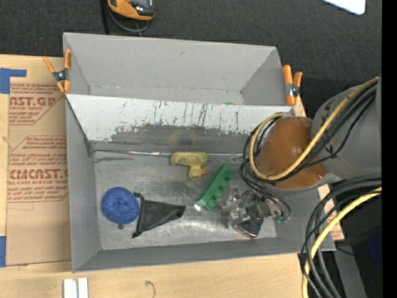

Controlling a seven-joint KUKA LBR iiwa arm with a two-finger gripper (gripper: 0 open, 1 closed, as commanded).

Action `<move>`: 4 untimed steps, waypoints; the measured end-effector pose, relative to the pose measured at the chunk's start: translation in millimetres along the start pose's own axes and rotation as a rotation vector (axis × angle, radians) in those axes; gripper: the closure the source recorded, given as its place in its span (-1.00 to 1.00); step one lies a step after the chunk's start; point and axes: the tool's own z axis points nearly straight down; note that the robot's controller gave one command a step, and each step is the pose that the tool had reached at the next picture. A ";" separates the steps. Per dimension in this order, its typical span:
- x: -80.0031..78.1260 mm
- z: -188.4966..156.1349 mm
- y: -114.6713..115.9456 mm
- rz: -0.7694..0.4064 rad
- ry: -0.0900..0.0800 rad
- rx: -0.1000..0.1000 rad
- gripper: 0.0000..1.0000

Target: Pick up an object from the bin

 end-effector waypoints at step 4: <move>-34.0 -11.3 121.6 -0.100 0.015 -0.003 -1.00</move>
Offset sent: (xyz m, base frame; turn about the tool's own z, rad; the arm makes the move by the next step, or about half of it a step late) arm -0.0121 0.0739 0.0111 -0.0508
